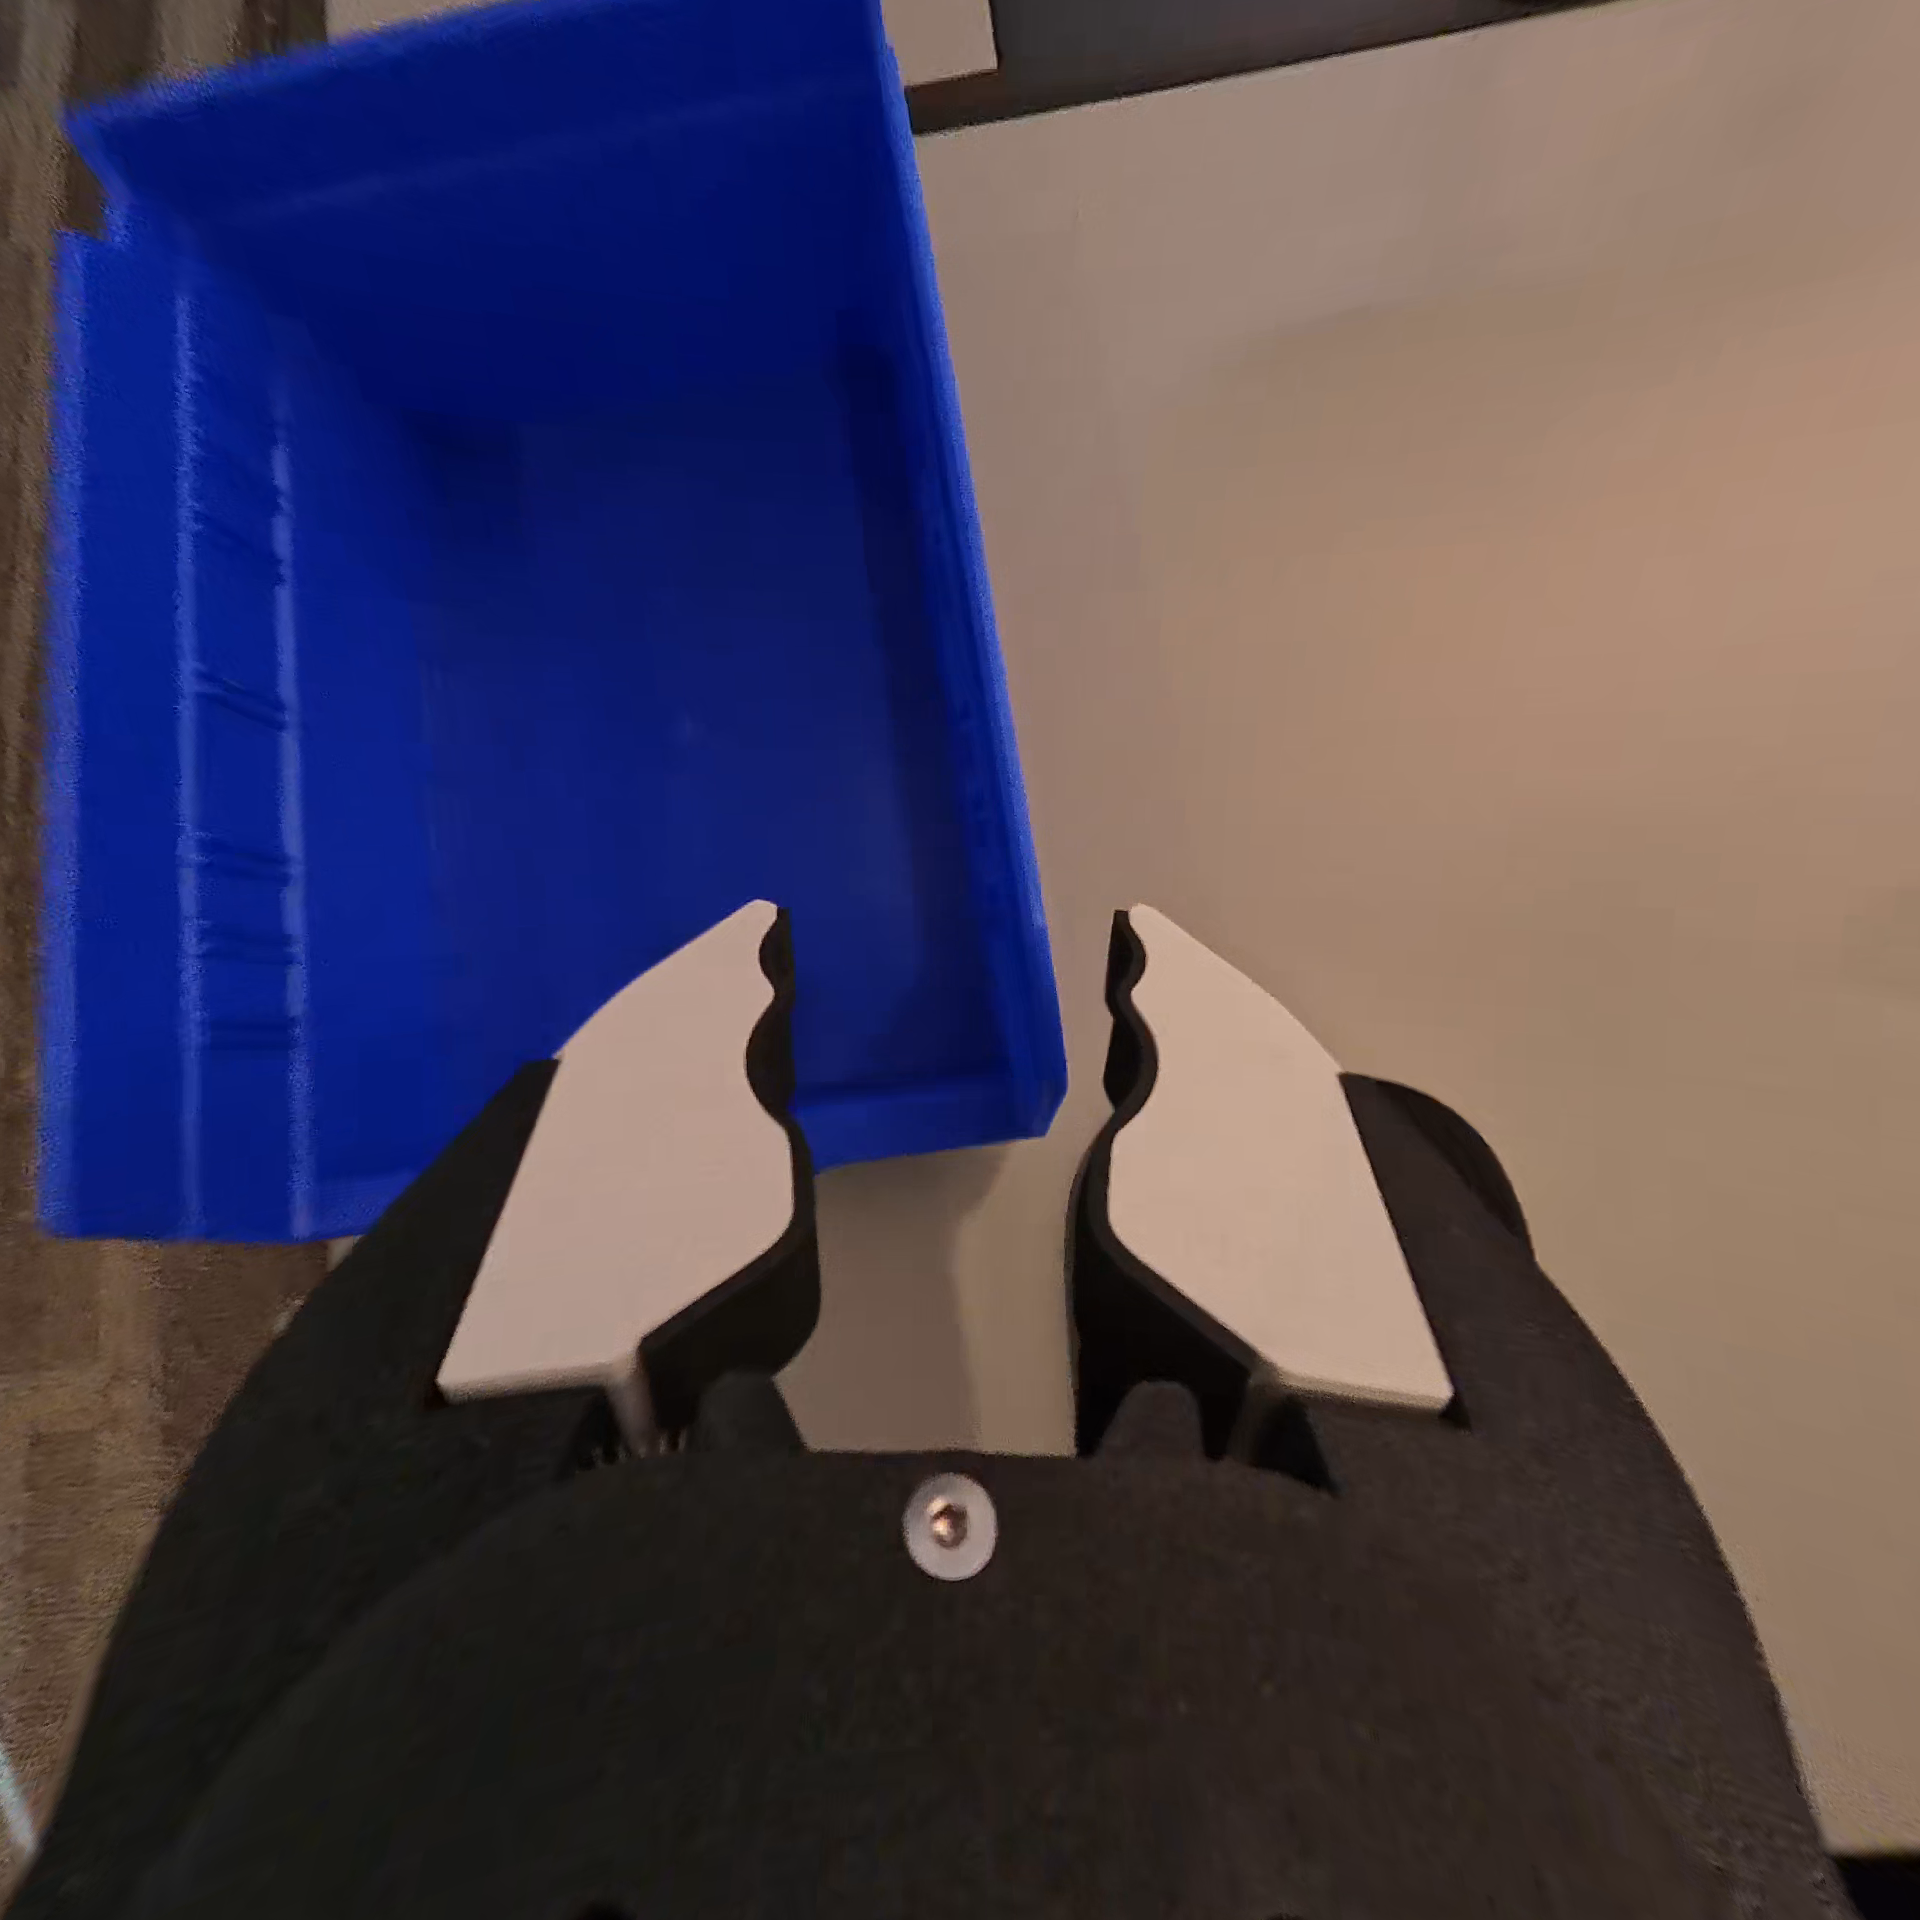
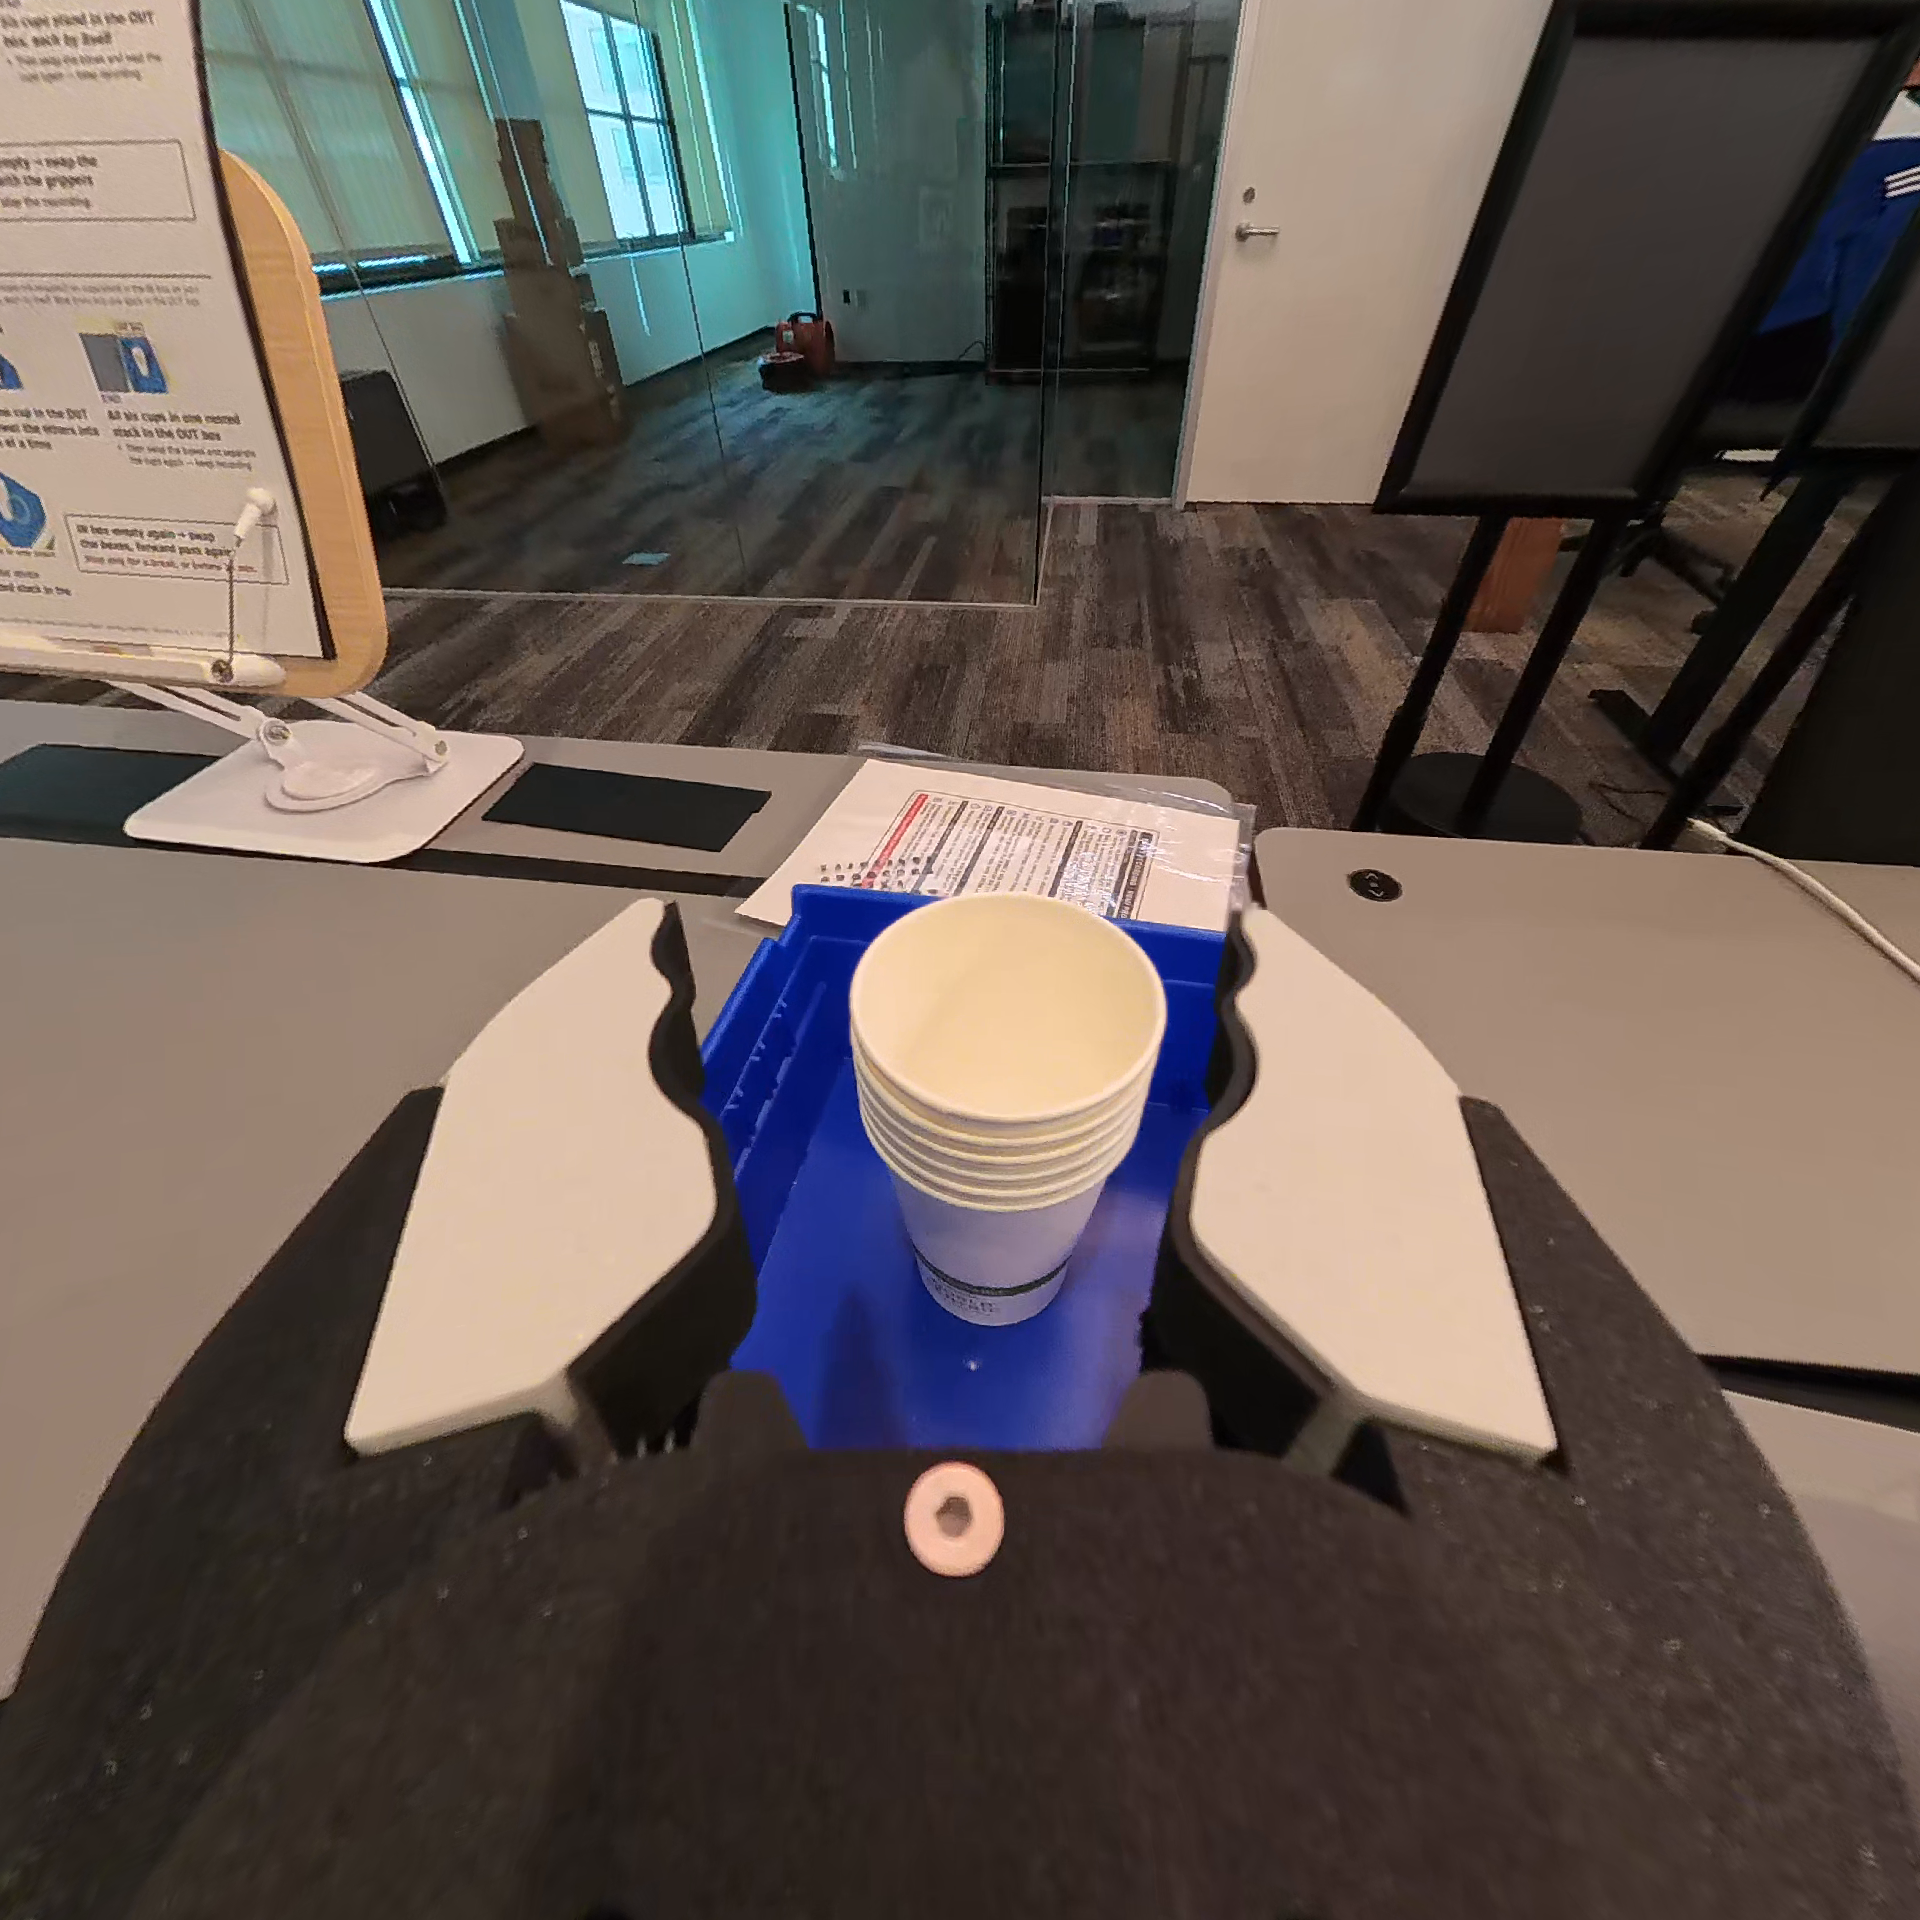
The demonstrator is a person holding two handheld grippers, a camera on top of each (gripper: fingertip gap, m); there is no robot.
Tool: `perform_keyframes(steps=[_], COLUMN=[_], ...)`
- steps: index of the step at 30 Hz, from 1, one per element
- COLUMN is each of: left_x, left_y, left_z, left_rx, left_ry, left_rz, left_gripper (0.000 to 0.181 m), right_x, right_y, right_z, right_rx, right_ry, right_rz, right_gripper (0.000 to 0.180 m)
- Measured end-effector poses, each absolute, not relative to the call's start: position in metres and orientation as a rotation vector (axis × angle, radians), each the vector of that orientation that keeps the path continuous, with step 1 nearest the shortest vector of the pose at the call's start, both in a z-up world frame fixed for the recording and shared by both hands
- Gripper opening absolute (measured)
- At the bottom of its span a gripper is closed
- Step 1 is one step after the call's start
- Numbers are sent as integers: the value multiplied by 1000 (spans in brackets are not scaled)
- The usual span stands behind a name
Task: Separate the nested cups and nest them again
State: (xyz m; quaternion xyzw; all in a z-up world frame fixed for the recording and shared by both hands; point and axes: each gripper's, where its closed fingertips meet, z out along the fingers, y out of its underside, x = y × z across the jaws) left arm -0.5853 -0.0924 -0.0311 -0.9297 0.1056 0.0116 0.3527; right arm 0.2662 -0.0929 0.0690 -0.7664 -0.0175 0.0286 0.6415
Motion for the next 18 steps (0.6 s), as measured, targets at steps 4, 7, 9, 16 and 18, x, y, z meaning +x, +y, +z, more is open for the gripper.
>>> perform_keyframes(steps=[4, 7, 9, 16, 18], left_x=[-575, -574, -574, -561, -550], left_y=[-83, -77, -73, -65, -65], left_z=[-66, -77, -78, -78, -78], left_rx=[-2459, -2434, -2414, -2363, -2359], left_ry=[234, 248, 235, 217, 231], left_rz=[-12, 49, 93, 190, 199], left_gripper=[55, 11, 9, 6, 6], right_x=[259, 255, 254, 261, 260], right_y=[-92, -91, -91, -105, -108], right_z=[66, 68, 68, 80, 84], right_rx=[-1787, -1791, -1795, -1816, -1824], right_ry=[-81, -100, -102, -35, -42], right_rz=[32, 21, 14, -53, -56], right_gripper=[94, 93, 92, 79, 76])
